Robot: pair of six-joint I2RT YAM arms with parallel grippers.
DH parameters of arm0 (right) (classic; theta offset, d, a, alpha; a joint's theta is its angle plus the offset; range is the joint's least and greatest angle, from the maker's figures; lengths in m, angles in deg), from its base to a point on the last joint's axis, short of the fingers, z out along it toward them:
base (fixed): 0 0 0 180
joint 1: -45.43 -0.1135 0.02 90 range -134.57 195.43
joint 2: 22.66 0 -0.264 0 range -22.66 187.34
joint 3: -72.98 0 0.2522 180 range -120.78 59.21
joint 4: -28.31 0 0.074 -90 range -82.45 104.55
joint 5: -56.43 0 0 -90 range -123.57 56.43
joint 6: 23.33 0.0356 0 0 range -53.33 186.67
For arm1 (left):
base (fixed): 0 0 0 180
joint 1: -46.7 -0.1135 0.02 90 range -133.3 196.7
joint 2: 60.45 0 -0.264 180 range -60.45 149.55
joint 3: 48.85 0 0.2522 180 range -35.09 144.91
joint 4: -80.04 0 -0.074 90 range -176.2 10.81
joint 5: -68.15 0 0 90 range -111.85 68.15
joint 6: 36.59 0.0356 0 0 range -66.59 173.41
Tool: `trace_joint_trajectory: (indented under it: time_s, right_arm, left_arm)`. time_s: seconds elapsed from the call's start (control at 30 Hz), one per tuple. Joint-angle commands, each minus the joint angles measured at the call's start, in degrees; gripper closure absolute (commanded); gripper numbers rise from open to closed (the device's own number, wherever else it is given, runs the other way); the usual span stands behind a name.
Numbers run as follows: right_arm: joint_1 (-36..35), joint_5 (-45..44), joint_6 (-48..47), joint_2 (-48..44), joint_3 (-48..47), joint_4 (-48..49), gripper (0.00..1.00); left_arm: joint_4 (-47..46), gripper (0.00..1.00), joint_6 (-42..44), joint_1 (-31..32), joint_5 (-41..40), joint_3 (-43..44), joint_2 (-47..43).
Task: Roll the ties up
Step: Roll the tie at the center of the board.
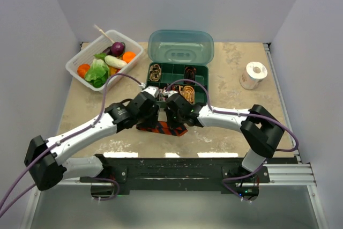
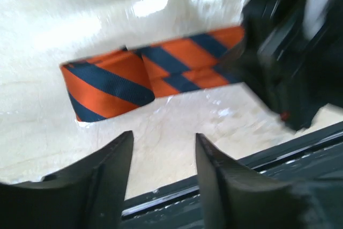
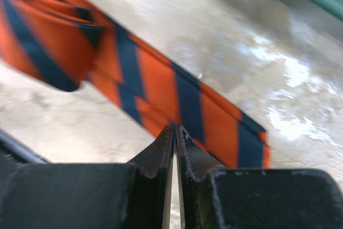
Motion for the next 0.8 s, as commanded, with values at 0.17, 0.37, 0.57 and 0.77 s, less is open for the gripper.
trace_joint_trajectory:
  time_s: [0.17,0.37,0.57,0.77]
  right_arm:
    - [-1.86,1.89,-2.73,0.96,-7.78,4.77,0.90]
    - [-2.29,5.49,-2.64,4.82,-11.21,8.64,0.90]
    - [-2.91,7.78,-2.38,8.87,-14.11,11.10,0.90]
    - [-3.44,8.13,-2.29,10.81,-14.90,11.89,0.91]
  left_arm:
    - [-12.06,0.30,0.23,-13.73,5.56,-5.00,-6.49]
    - [-22.61,0.27,0.67,-28.23,15.93,-13.43,-9.30]
    - [-30.79,0.27,0.93,-38.17,26.99,-21.52,-9.05]
    - [-36.51,0.27,-0.03,-40.99,31.76,-26.36,-8.43]
